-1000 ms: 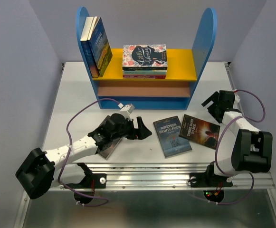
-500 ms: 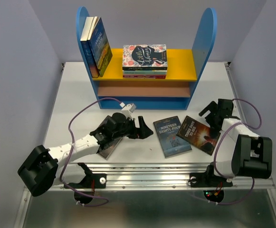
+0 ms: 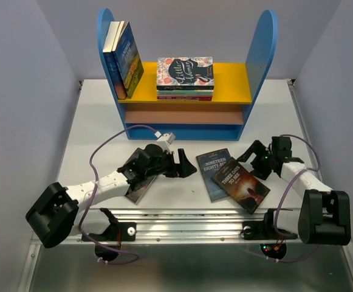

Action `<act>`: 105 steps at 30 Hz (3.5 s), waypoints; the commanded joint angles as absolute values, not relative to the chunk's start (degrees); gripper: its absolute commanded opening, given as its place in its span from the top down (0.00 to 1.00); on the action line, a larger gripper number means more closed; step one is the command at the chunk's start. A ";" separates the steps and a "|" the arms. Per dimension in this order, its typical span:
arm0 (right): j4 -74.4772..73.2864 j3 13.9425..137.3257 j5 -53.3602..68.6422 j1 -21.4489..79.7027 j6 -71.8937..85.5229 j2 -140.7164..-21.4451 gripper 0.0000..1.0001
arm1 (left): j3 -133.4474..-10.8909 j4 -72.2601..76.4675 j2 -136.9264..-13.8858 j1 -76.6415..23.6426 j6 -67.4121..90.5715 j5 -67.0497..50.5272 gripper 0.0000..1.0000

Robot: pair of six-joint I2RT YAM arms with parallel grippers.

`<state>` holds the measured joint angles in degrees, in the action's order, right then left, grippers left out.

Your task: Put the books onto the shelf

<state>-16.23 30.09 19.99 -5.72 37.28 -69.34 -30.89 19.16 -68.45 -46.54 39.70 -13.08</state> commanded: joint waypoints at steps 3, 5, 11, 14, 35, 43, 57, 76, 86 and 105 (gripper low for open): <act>-24.34 33.57 26.89 6.15 37.43 -71.10 0.04 | -34.19 24.25 -73.81 -47.02 40.52 -15.73 0.01; -25.13 34.27 27.33 6.15 38.14 -70.58 0.04 | -34.45 25.66 -76.01 -47.11 41.30 -17.48 0.01; -31.20 37.61 21.72 6.15 34.55 -68.12 0.03 | -33.23 26.10 -78.40 -49.04 42.36 -17.93 0.01; -33.56 38.58 20.83 6.15 30.87 -67.41 0.02 | -31.21 26.02 -78.57 -50.18 43.15 -18.80 0.01; -32.96 34.10 21.53 6.15 31.99 -63.63 0.00 | -29.18 40.66 -91.40 -56.87 50.80 -28.98 0.02; -32.61 34.80 20.22 6.15 31.73 -63.54 0.00 | -25.75 53.09 -98.17 -52.21 53.62 -37.26 0.05; -32.69 35.51 18.63 6.15 33.31 -63.55 0.00 | -28.21 55.20 -103.97 -50.98 53.00 -40.34 0.26; -33.57 36.04 16.61 6.15 33.31 -63.02 0.00 | -30.85 56.51 -106.88 -50.62 53.96 -43.77 0.75; -33.31 37.00 15.91 6.15 31.29 -62.05 0.00 | -28.65 52.22 -99.77 -49.57 53.53 -41.57 1.00; -18.91 39.28 15.29 6.15 26.28 -49.04 0.00 | -58.59 -10.51 -64.51 -49.75 29.19 -2.21 1.00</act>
